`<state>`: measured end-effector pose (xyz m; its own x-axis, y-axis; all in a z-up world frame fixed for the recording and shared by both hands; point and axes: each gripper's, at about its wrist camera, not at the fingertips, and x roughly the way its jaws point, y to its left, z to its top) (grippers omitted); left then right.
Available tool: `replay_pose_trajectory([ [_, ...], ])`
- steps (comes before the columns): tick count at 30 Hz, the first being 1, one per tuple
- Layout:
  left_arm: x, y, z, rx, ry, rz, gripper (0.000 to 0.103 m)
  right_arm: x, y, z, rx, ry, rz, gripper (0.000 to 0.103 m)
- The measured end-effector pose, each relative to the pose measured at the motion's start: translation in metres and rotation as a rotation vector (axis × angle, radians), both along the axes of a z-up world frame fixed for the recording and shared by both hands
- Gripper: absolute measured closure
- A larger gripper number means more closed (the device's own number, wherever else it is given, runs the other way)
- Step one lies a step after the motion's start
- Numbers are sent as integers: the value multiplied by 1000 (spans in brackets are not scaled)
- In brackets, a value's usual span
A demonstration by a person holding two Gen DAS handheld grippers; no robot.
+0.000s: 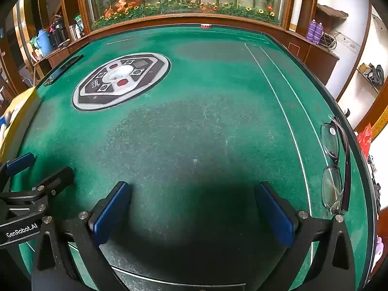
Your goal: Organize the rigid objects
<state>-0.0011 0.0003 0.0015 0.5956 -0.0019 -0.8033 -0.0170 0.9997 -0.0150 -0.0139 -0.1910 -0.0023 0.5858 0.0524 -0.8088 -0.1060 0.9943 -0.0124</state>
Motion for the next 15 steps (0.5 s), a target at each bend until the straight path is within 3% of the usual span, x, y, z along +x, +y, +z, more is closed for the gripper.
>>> replay_pose_trajectory([
  [15,4,1,-1,3,-1,-4,0,0,3,0,-3,1,3,0],
])
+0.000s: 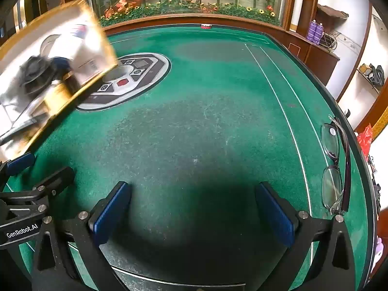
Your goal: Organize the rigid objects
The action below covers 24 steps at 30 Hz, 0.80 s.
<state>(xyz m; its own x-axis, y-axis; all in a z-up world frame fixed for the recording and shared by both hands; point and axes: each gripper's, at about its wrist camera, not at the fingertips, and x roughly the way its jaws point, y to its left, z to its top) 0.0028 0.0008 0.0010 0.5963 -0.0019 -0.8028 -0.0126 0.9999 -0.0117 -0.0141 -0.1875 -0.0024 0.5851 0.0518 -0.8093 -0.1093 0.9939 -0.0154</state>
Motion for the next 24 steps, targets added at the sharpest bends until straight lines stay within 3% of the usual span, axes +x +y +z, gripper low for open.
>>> replay_pose_trajectory([
  [24,0,-2,-2,2,-1,0,0,3,0,-4,4,-1,6,0],
])
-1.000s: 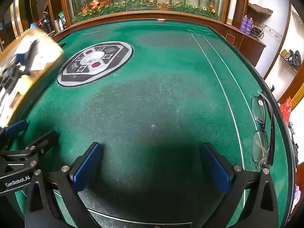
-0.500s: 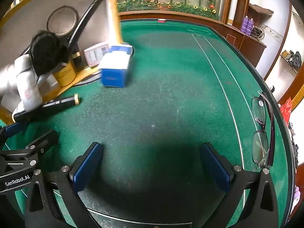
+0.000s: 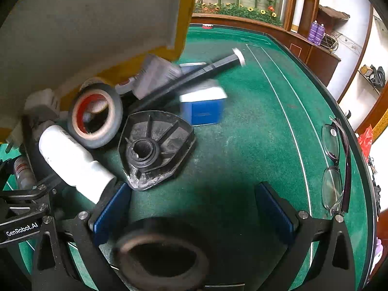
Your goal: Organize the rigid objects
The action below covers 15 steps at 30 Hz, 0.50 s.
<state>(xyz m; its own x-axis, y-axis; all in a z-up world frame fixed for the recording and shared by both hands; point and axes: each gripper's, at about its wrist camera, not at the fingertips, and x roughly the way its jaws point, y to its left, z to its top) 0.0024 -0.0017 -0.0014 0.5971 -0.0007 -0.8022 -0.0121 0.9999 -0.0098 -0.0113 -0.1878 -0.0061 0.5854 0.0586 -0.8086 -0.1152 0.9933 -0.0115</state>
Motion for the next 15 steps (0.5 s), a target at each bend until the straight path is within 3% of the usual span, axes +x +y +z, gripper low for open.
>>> replay_pose_trajectory([
  [15,3,9,-1,-3,1,-1,0,-1,0,0,-1,1,-2,0],
])
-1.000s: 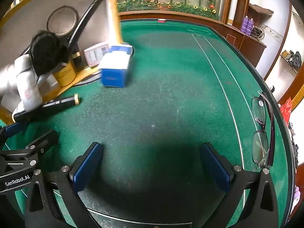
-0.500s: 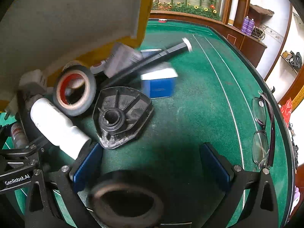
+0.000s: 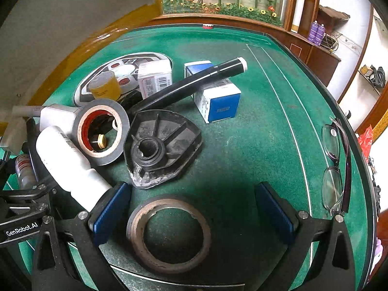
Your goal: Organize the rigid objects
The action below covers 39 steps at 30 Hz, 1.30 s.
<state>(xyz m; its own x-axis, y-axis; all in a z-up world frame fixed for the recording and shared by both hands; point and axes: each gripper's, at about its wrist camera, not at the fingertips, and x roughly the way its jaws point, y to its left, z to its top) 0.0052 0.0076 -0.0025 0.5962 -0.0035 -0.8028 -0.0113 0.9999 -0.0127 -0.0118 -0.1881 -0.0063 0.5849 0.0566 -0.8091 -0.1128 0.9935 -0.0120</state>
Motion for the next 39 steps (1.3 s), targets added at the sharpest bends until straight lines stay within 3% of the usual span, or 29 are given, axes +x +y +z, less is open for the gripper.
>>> replay_pose_trajectory([
  [39,-1,0,2,-1,1,0,0,-2,2,1,0,2,0,0],
])
